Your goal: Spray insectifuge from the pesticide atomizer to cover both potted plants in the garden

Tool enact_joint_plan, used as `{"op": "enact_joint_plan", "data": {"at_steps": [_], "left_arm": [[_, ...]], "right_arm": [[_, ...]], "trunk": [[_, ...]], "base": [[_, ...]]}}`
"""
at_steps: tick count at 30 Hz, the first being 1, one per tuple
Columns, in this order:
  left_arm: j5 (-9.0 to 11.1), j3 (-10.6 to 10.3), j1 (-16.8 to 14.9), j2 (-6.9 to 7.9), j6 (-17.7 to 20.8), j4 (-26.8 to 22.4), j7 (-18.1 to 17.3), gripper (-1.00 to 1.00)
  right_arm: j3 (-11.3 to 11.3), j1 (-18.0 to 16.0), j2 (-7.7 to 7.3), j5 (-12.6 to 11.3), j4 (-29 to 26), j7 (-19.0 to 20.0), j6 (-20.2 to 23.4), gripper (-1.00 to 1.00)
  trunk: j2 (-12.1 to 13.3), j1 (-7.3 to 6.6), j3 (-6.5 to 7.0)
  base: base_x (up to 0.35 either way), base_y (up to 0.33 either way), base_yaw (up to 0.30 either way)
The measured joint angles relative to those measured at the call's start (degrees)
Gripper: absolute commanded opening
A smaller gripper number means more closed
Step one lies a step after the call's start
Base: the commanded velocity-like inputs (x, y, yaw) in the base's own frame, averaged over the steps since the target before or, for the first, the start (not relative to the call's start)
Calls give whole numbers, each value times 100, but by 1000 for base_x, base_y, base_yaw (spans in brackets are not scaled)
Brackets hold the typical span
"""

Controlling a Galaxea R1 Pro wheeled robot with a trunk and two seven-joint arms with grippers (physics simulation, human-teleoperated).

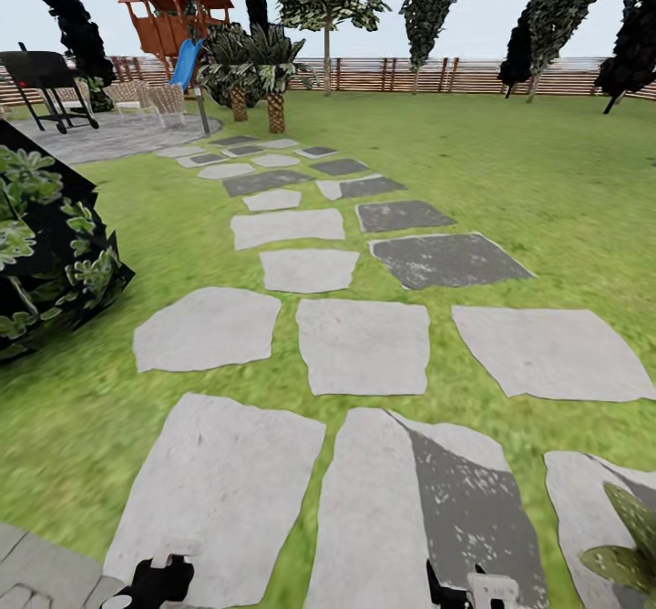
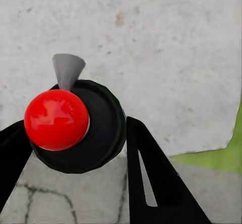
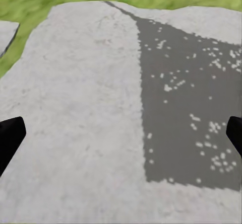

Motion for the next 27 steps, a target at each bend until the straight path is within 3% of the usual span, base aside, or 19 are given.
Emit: {"op": "enact_joint_plan", "data": {"at_steps": [15,20,21,24,26,27], "left_arm": [[8,-5,-1,-15,-2,0,0,-100],[8,-3,1,-10,-2,0,0,-100],[8,-5,1,-10,-2,0,0,-100],[8,-6,3,-12,-2,0,0,-100],[8,-5,2,-13,-2,0,0,-100],[8,-6,1,-11,-2,0,0,-100]], "right_arm": [[44,5,6,-16,-17,1,360,100],[450,5,-2,-42,-18,1,357,100],[476,5,-3,-121,-18,1,355,100],[584,3,-8,-856,-20,1,358,100],[944,4,-10,-1524,-21,8,358,100],[1089,4,-10,-1741,-22,9,358,100]], "trunk": [[0,0,0],[0,0,0],[0,0,0],[0,0,0],[0,0,0],[0,0,0]], "base": [[337,0,0],[337,0,0],[337,0,0],[337,0,0],[337,0,0],[337,0,0]]}}
